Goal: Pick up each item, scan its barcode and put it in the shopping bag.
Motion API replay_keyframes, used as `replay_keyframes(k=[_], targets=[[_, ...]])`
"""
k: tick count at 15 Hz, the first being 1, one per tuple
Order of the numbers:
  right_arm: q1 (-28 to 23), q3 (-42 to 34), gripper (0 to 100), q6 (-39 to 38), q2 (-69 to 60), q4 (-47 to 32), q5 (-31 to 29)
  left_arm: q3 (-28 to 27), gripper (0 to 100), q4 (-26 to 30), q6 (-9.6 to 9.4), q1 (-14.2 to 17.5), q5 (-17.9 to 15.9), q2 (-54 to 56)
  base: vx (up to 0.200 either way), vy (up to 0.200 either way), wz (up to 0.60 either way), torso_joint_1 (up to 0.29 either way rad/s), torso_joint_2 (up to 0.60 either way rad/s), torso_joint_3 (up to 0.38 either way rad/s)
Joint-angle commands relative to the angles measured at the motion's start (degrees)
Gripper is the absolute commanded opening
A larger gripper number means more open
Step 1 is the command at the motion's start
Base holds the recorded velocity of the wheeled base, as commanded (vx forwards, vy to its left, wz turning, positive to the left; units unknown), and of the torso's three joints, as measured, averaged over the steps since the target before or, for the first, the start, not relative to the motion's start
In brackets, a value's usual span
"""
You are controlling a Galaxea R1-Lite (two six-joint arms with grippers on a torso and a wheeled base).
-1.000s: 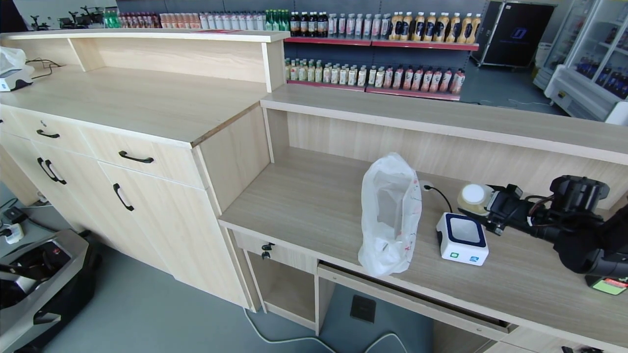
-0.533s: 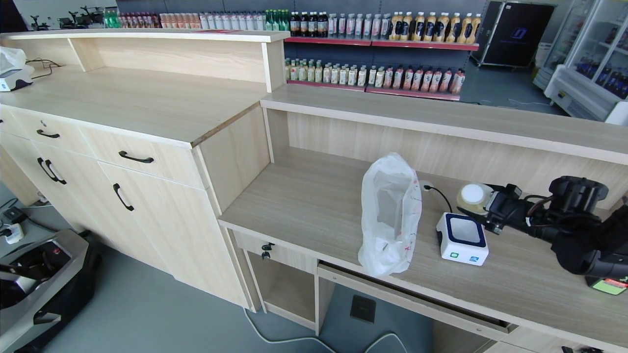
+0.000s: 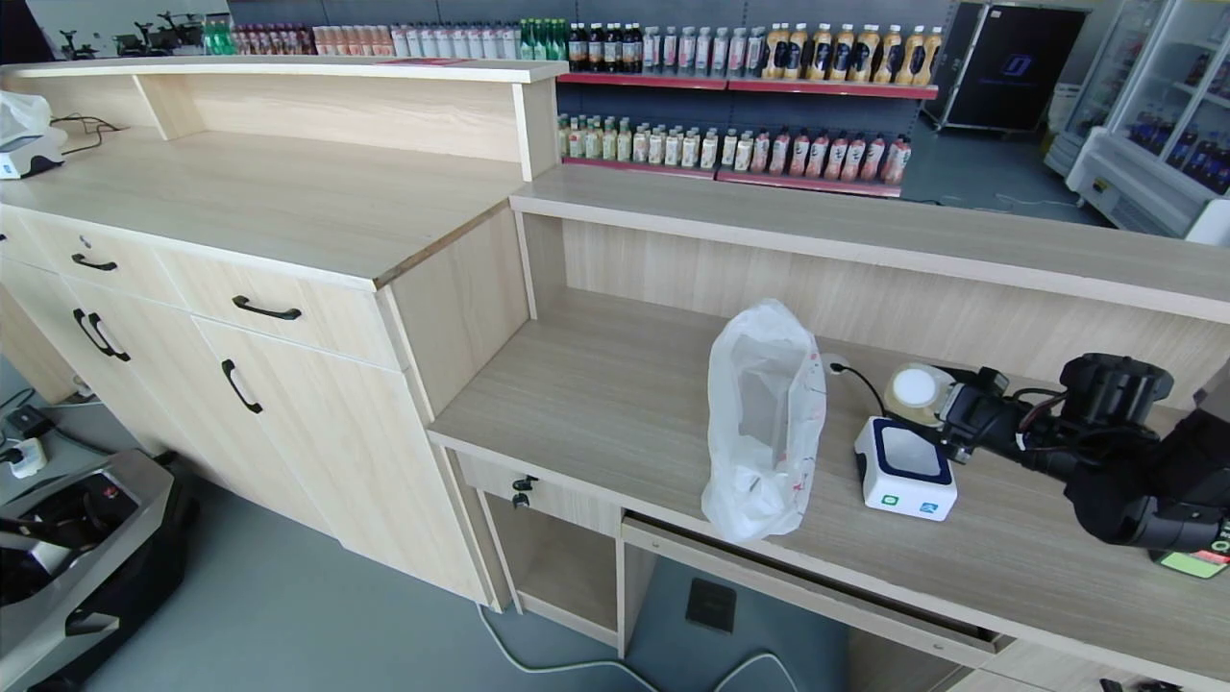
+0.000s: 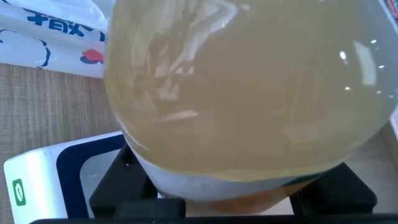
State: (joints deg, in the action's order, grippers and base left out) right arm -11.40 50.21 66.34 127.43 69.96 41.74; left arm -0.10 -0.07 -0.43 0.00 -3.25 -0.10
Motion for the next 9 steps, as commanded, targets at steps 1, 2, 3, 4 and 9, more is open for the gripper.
replay_keyframes(k=[1, 2, 3, 4, 9], targets=[[0.0, 0.2, 0, 0.0, 0.4, 0.0, 0.0, 0.0, 100, 0.0, -0.01, 0.0, 0.0, 0.0, 0.0, 0.0, 0.0, 0.0, 0.0, 0.0], [0.0, 0.8, 0, 0.0, 0.7, 0.1, 0.0, 0.0, 100, 0.0, 0.08, 0.0, 0.0, 0.0, 0.0, 0.0, 0.0, 0.0, 0.0, 0.0], [0.0, 1.2, 0, 0.0, 1.1, 0.3, 0.0, 0.0, 100, 0.0, -0.01, 0.0, 0.0, 0.0, 0.0, 0.0, 0.0, 0.0, 0.0, 0.0], [0.0, 1.4, 0, -0.1, 1.2, 0.4, 0.0, 0.0, 100, 0.0, -0.01, 0.0, 0.0, 0.0, 0.0, 0.0, 0.0, 0.0, 0.0, 0.0], [0.0, 2.3, 0, -0.2, 1.9, 0.4, 0.0, 0.0, 100, 0.0, -0.01, 0.0, 0.0, 0.0, 0.0, 0.0, 0.0, 0.0, 0.0, 0.0]])
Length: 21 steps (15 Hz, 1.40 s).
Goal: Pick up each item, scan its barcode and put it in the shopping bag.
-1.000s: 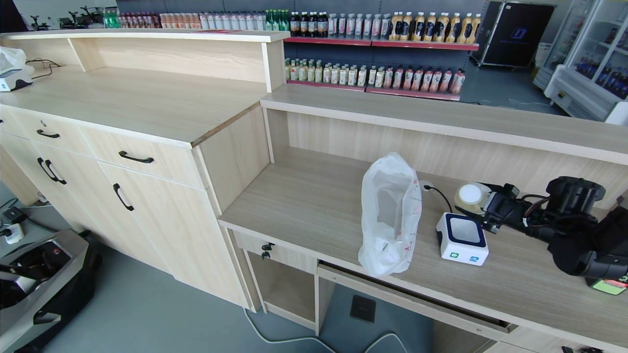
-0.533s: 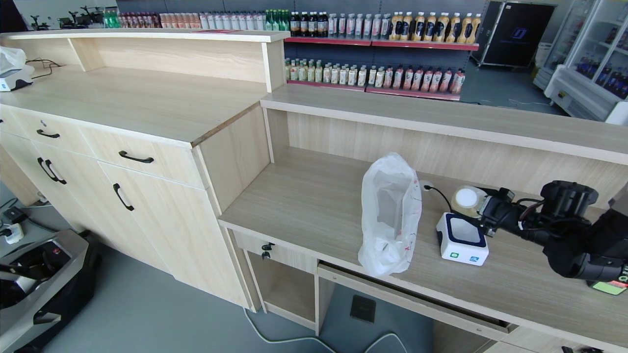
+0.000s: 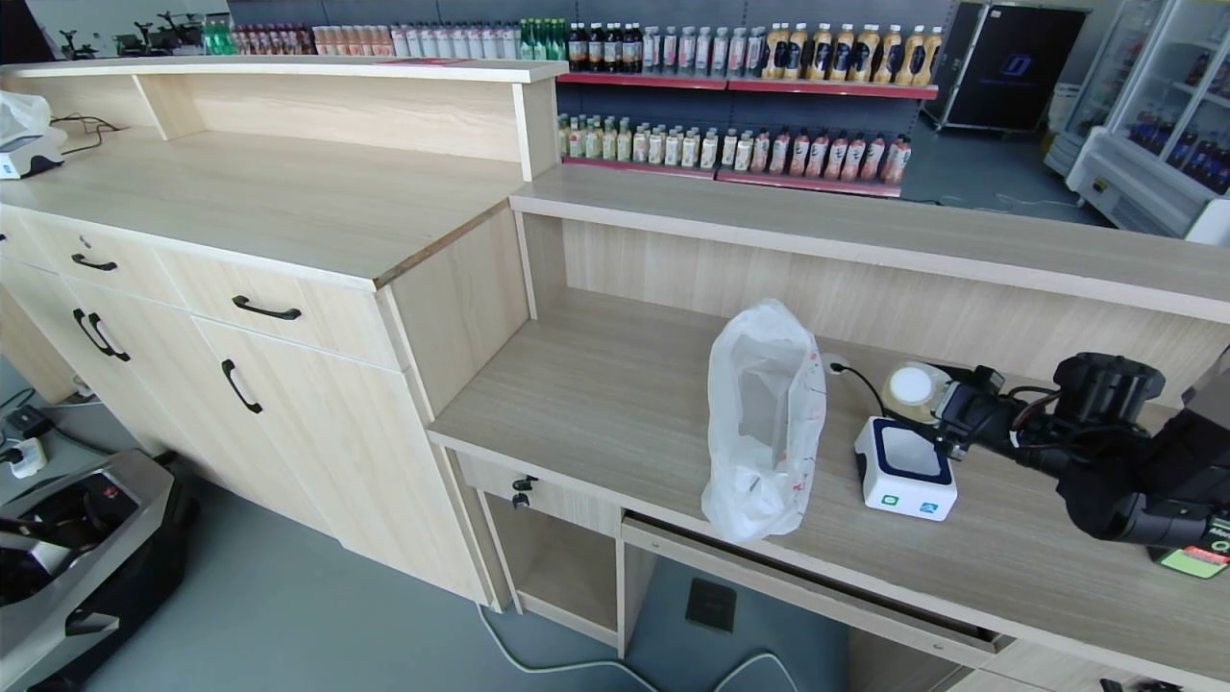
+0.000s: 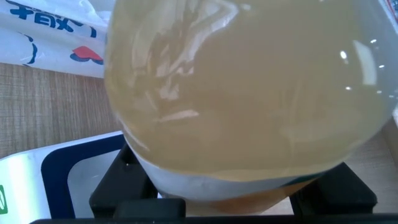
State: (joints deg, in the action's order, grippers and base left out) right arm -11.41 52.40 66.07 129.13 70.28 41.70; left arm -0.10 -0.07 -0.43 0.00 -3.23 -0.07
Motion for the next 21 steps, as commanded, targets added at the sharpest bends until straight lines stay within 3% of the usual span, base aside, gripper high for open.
replay_keyframes(k=[1, 3, 5, 6, 8, 9, 12, 14, 18, 21], targets=[[0.0, 0.1, 0, -0.2, 0.1, 0.0, 0.0, 0.0, 100, 0.0, 0.08, 0.0, 0.0, 0.0, 0.0, 0.0, 0.0, 0.0, 0.0, 0.0], [1.4, -0.2, 0, -9.2, -4.2, -0.1, -1.1, 0.0, 100, 0.0, 0.08, 0.0, 0.0, 0.0, 0.0, 0.0, 0.0, 0.0, 0.0, 0.0], [1.7, -1.6, 0, -25.7, -12.4, -0.9, -9.7, 0.0, 100, 0.0, 0.08, 0.0, 0.0, 0.0, 0.0, 0.0, 0.0, 0.0, 0.0, 0.0], [1.5, -2.4, 0, -36.6, -18.3, -4.5, -18.1, 0.0, 100, 0.0, 0.08, 0.0, 0.0, 0.0, 0.0, 0.0, 0.0, 0.0, 0.0, 0.0], [0.7, -4.2, 0, -47.5, -26.7, -14.0, -28.8, 0.0, 100, 0.0, -0.01, 0.0, 0.0, 0.0, 0.0, 0.0, 0.0, 0.0, 0.0, 0.0], [0.3, -8.5, 0, -51.0, -30.1, -15.0, -29.9, 0.0, 100, 0.0, 0.08, 0.0, 0.0, 0.0, 0.0, 0.0, 0.0, 0.0, 0.0, 0.0], [-2.4, -23.9, 0, -50.6, -36.3, -7.1, -30.4, 0.0, 100, 0.0, -0.01, 0.0, 0.0, 0.0, 0.0, 0.0, 0.0, 0.0, 0.0, 0.0], [-2.5, -24.0, 0, -50.6, -38.3, -7.1, -36.3, 0.0, 100, 0.0, 0.08, 0.0, 0.0, 0.0, 0.0, 0.0, 0.0, 0.0, 0.0, 0.0], [-0.6, -25.2, 0, -50.6, -39.1, -10.2, -57.5, 0.0, 100, 0.0, 0.08, 0.0, 0.0, 0.0, 0.0, 0.0, 0.0, 0.0, 0.0, 0.0], [0.8, -25.3, 0, -50.5, -39.1, -10.8, -62.5, 0.0, 100, 0.0, 0.08, 0.0, 0.0, 0.0, 0.0, 0.0, 0.0, 0.0, 0.0, 0.0]])
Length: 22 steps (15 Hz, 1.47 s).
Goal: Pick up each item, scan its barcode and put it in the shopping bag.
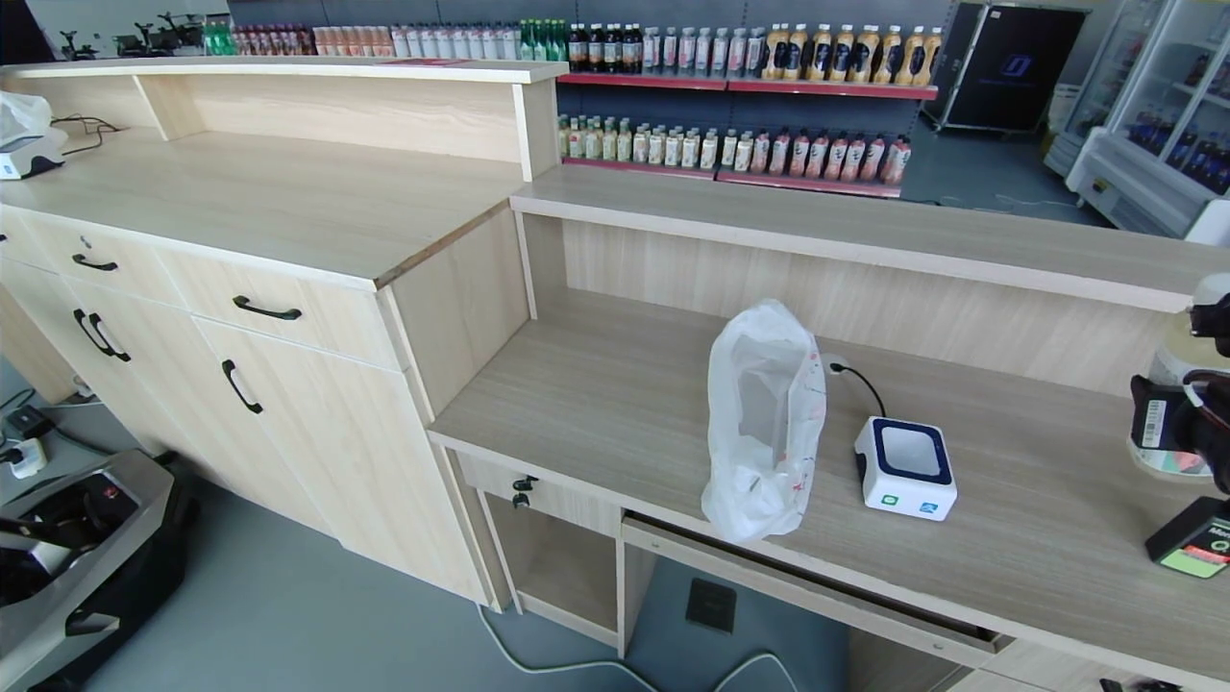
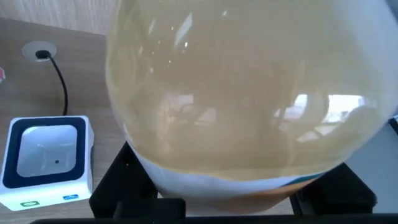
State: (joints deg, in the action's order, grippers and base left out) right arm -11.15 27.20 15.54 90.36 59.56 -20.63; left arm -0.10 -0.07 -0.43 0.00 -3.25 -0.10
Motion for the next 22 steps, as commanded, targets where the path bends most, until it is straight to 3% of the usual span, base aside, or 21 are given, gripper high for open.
replay_keyframes(k=[1, 9, 11, 15, 18, 22], targets=[[0.5, 0.0, 0, 1.2, -0.4, -0.2, -0.2, 0.0, 100, 0.0, 0.08, 0.0, 0.0, 0.0, 0.0, 0.0, 0.0, 0.0, 0.0, 0.0], [5.9, 3.0, 0, 3.6, 3.2, 5.1, -1.4, 0.0, 100, 0.0, 0.08, 0.0, 0.0, 0.0, 0.0, 0.0, 0.52, 0.004, 0.0, 0.001], [6.1, 6.4, 0, 2.7, 9.7, 9.0, 4.5, 0.0, 100, 0.0, -0.01, 0.0, 0.0, 0.0, 0.0, 0.0, 0.3, 0.001, 0.01, 0.001], [5.7, 14.8, 0, -3.4, 21.8, 9.0, 17.7, 0.0, 100, 0.0, -0.01, 0.0, 0.0, 0.0, 0.0, 0.0, 0.0, 0.0, 0.0, 0.0], [6.7, 19.5, 0, -3.3, 28.5, 9.1, 22.0, 0.0, 100, 0.0, -0.01, 0.0, 0.0, 0.0, 0.0, 0.0, 0.0, 0.0, 0.0, 0.0], [6.9, 20.5, 0, -3.2, 34.2, 10.1, 22.2, 0.0, 100, 0.0, 0.08, 0.0, 0.0, 0.0, 0.0, 0.0, 0.0, 0.0, 0.0, 0.0]])
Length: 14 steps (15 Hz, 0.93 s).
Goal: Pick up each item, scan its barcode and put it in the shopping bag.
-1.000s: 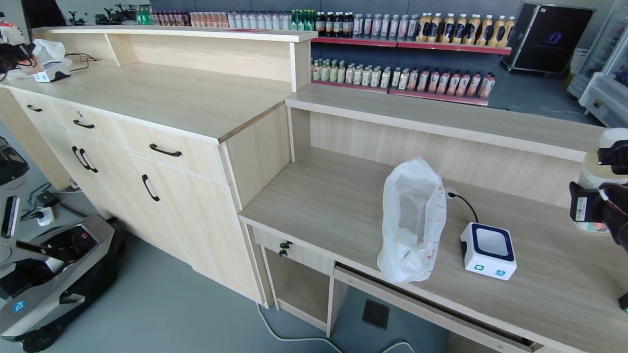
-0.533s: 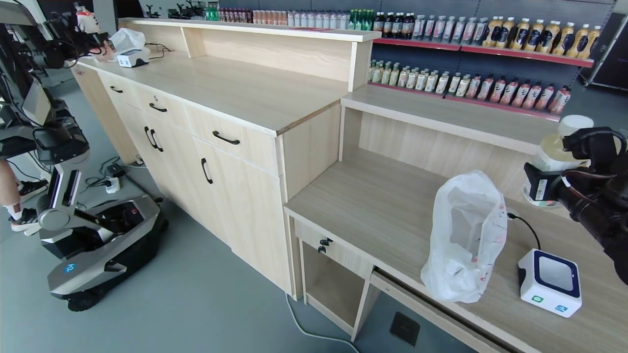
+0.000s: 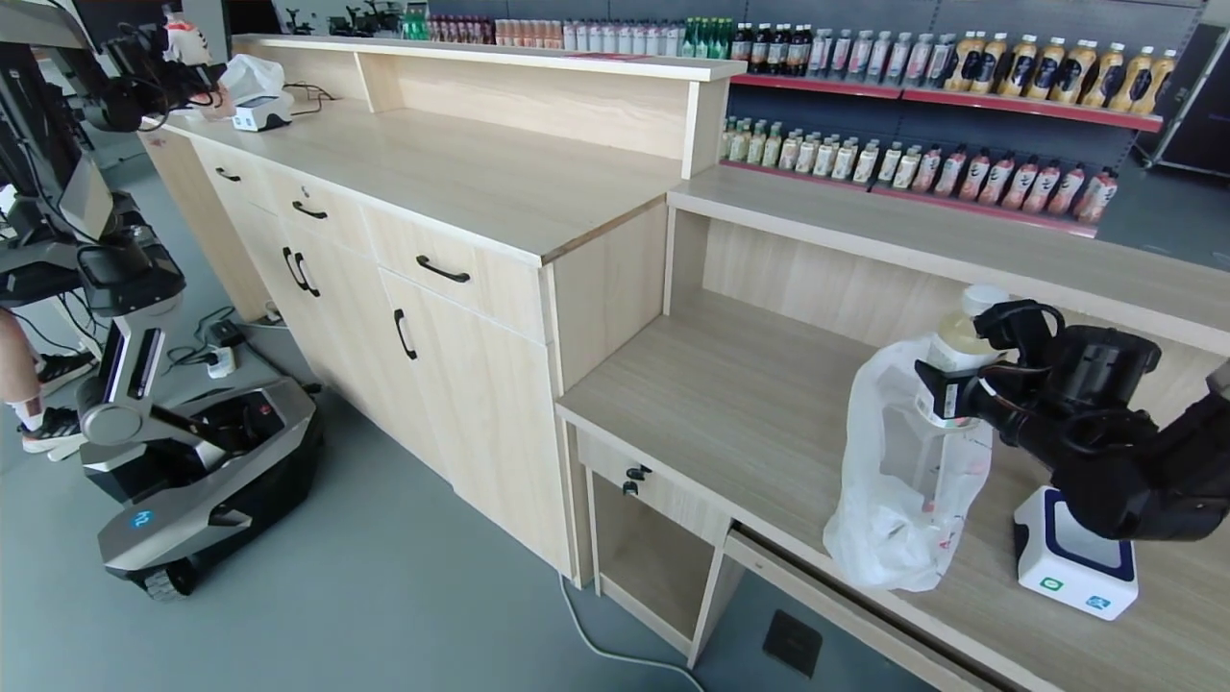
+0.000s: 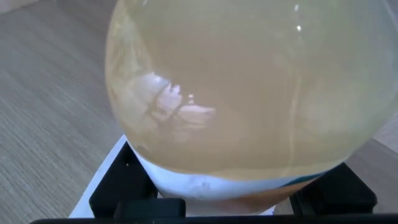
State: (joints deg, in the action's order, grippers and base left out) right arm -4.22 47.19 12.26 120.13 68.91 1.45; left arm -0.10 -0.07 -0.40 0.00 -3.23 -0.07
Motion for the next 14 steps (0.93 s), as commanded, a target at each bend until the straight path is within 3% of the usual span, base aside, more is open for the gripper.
replay_keyframes(k=[1, 6, 14], targets=[[0.0, 0.7, 0, 0.1, 5.4, 1.4, 0.1, 0.0, 100, 0.0, 0.05, 0.0, 0.0, 0.0, 0.0, 0.0, 0.0, 0.0, 0.0, 0.0], [0.1, 6.0, 0, 0.1, 10.8, 1.9, 3.6, 0.0, 100, 0.0, 0.05, 0.0, 0.0, 0.0, 0.0, 0.0, 0.0, 0.0, 0.0, 0.0], [1.2, 14.9, 0, 0.2, 19.1, 1.8, 4.1, 0.0, 100, 0.0, 0.05, 0.0, 0.0, 0.0, 0.0, 0.0, 0.0, 0.0, 0.0, 0.0]])
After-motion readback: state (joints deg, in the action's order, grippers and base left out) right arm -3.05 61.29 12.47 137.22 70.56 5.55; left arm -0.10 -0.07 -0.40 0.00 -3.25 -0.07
